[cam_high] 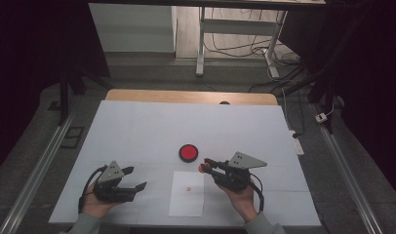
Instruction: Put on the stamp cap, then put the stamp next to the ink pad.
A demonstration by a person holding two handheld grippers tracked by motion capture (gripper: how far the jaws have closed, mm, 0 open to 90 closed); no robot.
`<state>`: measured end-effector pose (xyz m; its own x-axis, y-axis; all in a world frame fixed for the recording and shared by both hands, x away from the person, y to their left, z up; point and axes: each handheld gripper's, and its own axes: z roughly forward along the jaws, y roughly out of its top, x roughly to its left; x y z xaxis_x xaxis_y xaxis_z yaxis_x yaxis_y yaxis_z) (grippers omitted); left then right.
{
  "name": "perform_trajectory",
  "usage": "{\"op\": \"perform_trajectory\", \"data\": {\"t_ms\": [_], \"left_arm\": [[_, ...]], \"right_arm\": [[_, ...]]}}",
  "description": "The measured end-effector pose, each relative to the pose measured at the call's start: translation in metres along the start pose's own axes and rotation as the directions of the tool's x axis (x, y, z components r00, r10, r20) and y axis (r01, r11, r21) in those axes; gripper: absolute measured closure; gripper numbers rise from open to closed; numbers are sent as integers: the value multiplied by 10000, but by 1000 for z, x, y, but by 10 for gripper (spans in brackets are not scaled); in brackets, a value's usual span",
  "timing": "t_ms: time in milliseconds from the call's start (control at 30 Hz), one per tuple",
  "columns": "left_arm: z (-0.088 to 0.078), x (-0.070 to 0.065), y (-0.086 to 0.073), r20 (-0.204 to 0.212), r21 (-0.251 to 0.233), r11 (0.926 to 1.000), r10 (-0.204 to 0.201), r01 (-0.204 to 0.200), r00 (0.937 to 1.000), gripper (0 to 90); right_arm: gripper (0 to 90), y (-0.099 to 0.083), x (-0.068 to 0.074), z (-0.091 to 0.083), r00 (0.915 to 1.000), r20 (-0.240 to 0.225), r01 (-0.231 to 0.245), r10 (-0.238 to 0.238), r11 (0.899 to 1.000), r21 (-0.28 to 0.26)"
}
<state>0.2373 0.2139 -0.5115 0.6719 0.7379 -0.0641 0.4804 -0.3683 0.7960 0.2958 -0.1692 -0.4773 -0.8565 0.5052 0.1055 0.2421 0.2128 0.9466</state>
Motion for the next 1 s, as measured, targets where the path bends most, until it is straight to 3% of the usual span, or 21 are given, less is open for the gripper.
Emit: {"op": "perform_trajectory", "data": {"t_ms": [1000], "left_arm": [[1, 0, 1, -18, -3, 10000, 22, -22, 10000, 259]], "right_arm": [[724, 3, -10, -1, 9988, 476, -74, 75, 10000, -39]]}}
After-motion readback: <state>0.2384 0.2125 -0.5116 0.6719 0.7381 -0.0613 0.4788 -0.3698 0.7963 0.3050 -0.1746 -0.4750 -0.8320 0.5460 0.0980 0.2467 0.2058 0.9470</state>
